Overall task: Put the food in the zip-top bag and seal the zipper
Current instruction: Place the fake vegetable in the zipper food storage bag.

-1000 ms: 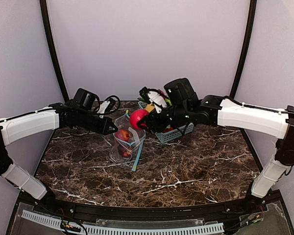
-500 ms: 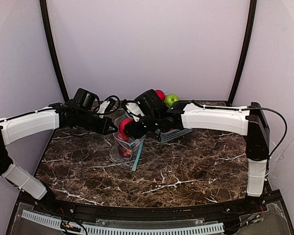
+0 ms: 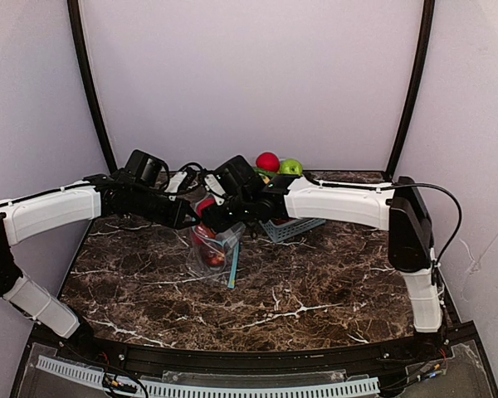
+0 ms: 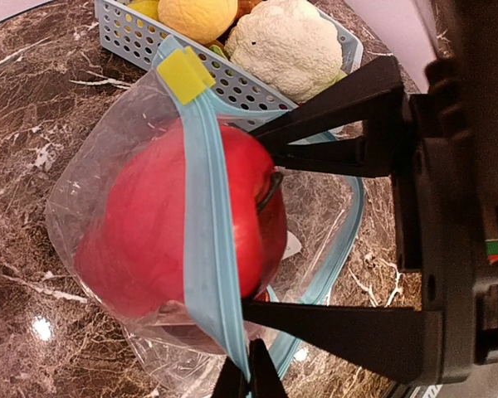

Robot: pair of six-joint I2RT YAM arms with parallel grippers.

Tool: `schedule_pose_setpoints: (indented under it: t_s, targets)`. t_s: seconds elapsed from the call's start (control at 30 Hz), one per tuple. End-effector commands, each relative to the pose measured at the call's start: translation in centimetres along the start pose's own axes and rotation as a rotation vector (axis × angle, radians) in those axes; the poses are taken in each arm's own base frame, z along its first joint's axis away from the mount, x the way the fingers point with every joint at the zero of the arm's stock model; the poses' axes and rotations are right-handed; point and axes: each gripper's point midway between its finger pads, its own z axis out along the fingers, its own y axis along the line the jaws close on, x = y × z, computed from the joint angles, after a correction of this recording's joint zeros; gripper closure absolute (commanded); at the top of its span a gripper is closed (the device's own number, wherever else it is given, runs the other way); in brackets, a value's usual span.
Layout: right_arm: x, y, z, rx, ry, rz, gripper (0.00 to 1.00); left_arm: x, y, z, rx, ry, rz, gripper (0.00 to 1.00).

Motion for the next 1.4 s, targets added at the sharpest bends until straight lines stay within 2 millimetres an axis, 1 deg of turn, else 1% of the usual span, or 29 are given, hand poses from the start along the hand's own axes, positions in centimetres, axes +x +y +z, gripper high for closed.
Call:
schedule_pose_setpoints:
  t_s: [0.0, 0.13, 0.23, 0.3, 0.4, 0.57, 0.67, 0.77, 0.93, 0.97, 1.07, 1.1, 1.13, 1.2, 1.3, 1.37]
  targets:
    - [-0.8, -0.1, 1.4, -0.021, -0.02, 0.048, 0.34, 0.8, -0.5, 0.2, 0.028, 0.029, -0.002, 0.99]
    - [-0.2, -0.7, 2.7, -0.026, -0.002, 0.075, 0.33, 0.6, -0.8, 0.1, 0.04, 0.022, 0.0, 0.99]
    - [-0.1, -1.1, 2.9, -0.027, 0.003, 0.088, 0.3, 0.6, -0.8, 0.1, 0.04, 0.022, 0.0, 0.99]
    - [-0.1, -1.3, 2.9, -0.029, 0.003, 0.09, 0.26, 0.7, -0.8, 0.1, 0.044, 0.023, -0.001, 0.99]
    - [-0.1, -1.3, 2.9, -0.031, 0.001, 0.089, 0.21, 0.7, -0.8, 0.1, 0.047, 0.023, -0.003, 0.99]
    - [-0.6, -1.2, 2.1, -0.043, -0.012, 0.083, 0.11, 0.7, -0.7, 0.1, 0.036, 0.024, -0.006, 0.99]
    - [-0.9, -0.8, 1.3, -0.066, -0.022, 0.074, 0.05, 0.8, 0.3, -0.1, -0.027, 0.036, -0.003, 0.99]
    - [-1.7, -0.8, -0.2, -0.075, -0.049, 0.072, 0.02, 0.5, 1.0, -0.5, -0.065, 0.028, 0.004, 0.99]
    - [-2.8, -1.1, -2.9, -0.076, -0.089, 0.075, 0.02, 0.3, 1.6, -0.8, -0.08, 0.019, -0.008, 0.99]
    - [-2.7, -1.1, -3.3, -0.076, -0.09, 0.075, 0.02, 0.3, 1.6, -0.8, -0.08, 0.019, -0.01, 0.99]
    - [-3.3, -1.4, -5.6, -0.073, -0.118, 0.077, 0.02, 0.2, 1.7, -1.0, -0.083, 0.015, -0.013, 0.99]
    - [-3.6, -1.7, -6.6, -0.06, -0.13, 0.077, 0.02, 0.2, 1.8, -1.0, -0.084, 0.015, -0.014, 0.99]
    - [-4.1, -2.2, -8.0, -0.043, -0.15, 0.078, 0.02, 0.1, 1.8, -1.0, -0.086, 0.013, -0.014, 0.99]
    - [-4.0, -3.5, -9.8, 0.022, -0.163, 0.079, 0.02, 0.1, 1.8, -1.1, -0.088, 0.009, -0.011, 0.99]
    - [-3.3, -6.1, -12.1, 0.128, -0.161, 0.091, 0.01, -0.1, 1.6, -1.3, -0.08, 0.0, -0.006, 0.99]
    - [-2.4, -8.0, -13.1, 0.185, -0.139, 0.107, 0.01, -0.1, 1.6, -1.3, -0.075, -0.003, -0.005, 0.99]
